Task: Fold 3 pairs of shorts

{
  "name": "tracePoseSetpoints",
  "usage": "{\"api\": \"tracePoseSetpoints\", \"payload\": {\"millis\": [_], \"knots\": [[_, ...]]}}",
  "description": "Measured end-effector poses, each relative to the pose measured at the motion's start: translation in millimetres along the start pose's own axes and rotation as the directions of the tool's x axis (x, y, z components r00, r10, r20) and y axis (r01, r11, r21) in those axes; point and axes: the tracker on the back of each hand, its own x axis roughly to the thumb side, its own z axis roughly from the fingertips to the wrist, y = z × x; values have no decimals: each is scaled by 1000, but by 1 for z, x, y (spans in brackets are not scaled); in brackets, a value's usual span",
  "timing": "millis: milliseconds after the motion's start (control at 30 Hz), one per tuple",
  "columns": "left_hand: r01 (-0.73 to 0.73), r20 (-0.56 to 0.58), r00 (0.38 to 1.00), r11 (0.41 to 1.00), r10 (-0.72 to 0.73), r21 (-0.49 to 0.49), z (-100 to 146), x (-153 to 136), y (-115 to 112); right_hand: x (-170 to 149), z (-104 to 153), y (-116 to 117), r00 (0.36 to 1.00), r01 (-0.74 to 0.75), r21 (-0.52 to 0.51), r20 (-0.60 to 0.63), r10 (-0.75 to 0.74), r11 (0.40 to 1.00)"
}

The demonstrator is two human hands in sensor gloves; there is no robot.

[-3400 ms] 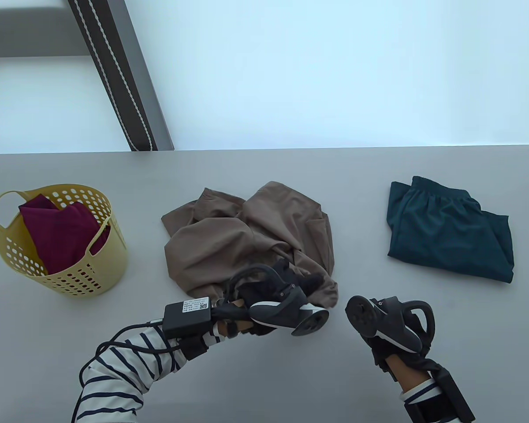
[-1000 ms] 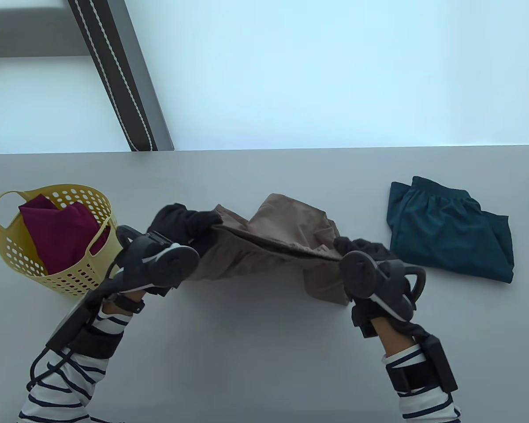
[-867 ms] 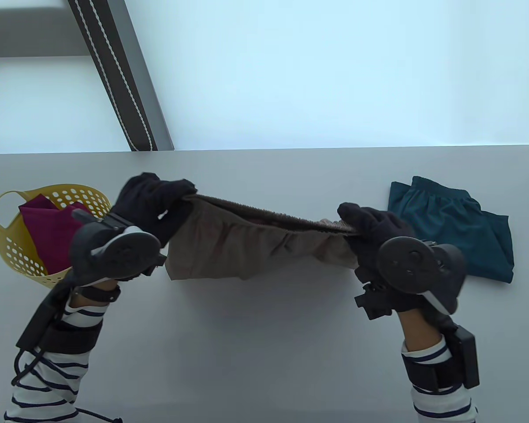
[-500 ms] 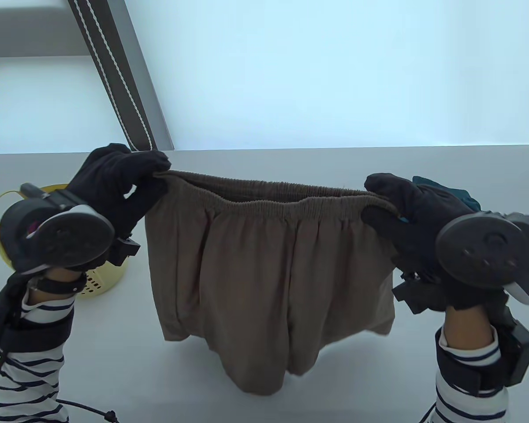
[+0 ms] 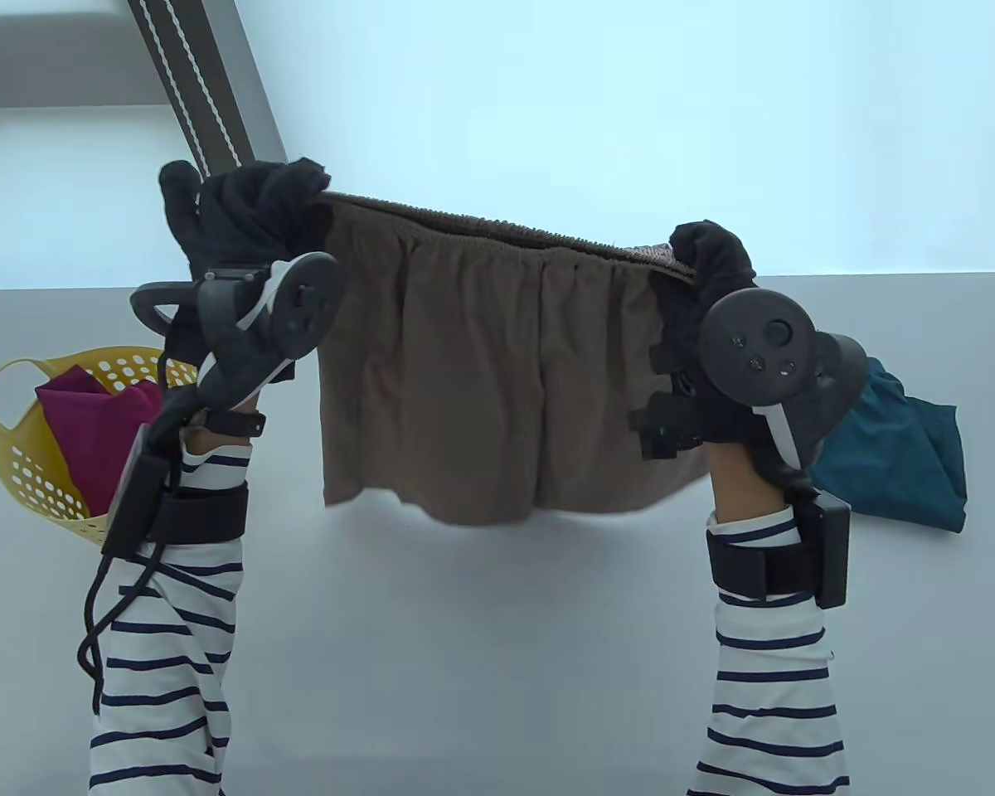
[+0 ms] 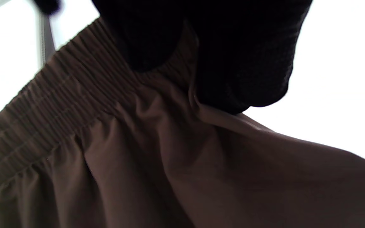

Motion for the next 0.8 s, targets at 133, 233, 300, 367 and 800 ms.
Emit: {"api": "tracePoseSetpoints", "payload": {"millis": [133, 233, 300, 367, 800], "knots": [[73, 138, 987, 995, -83, 71, 24, -6, 5, -2, 18, 3, 989, -90, 19, 120, 87, 996], [91, 280, 956, 996, -92, 18, 66, -10, -9, -20, 40, 24, 974, -160, 150, 184, 131, 976], [117, 414, 907, 990, -76, -74, 106, -11, -27, -41, 62, 53, 971, -177, 353, 216, 104, 919], [181, 543, 838, 963, -44, -201, 148, -9, -50, -63, 89, 91, 972, -188, 604, 227, 60, 775], [602, 763, 636, 548, 111, -581, 301, 18, -176, -116, 202, 251, 945, -307, 921, 264, 194, 240]]}}
